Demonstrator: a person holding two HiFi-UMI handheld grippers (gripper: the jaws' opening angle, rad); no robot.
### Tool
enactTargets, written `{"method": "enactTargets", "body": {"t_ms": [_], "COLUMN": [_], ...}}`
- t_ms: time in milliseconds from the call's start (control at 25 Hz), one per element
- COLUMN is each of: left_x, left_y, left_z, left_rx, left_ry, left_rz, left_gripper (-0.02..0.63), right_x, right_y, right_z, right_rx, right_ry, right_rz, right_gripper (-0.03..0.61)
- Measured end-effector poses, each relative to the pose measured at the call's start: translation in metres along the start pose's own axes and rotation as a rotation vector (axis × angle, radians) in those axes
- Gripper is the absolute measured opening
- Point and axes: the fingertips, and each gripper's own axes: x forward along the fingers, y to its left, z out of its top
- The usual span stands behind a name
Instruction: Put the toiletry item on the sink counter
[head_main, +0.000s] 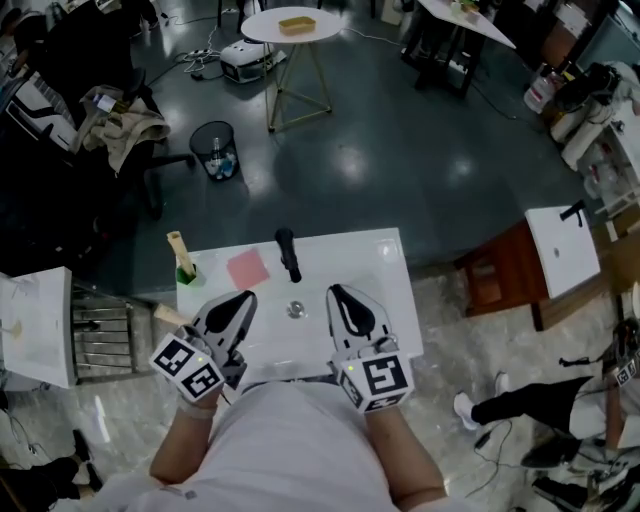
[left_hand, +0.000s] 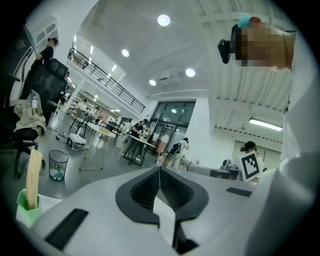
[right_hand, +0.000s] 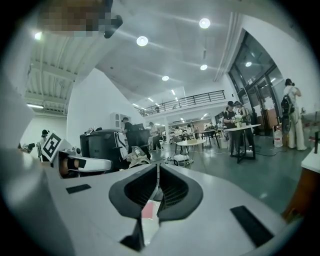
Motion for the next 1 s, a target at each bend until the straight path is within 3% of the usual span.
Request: {"method": "enactTargets", "body": {"t_ms": [520,1000], "left_x": [0.013,0.011], "left_y": [-0.017,-0.009], "left_z": [-0.011,-0.009], "left_rx": [0.034,0.037], "left_ry": [0.048,0.049], "left_rz": [-0.024,0.018], "left_gripper": [0.017,0.017], "right_x": [-0.014,-0.003], "right_y": [-0.024,-0.019], "right_z": [-0.009,-0.012], "right_rx": [0.057,0.057], "right_ry": [-0.021,-0.008], "right_rz": [-0.046,-0.001], "right_gripper": [0.028,0.028]}}
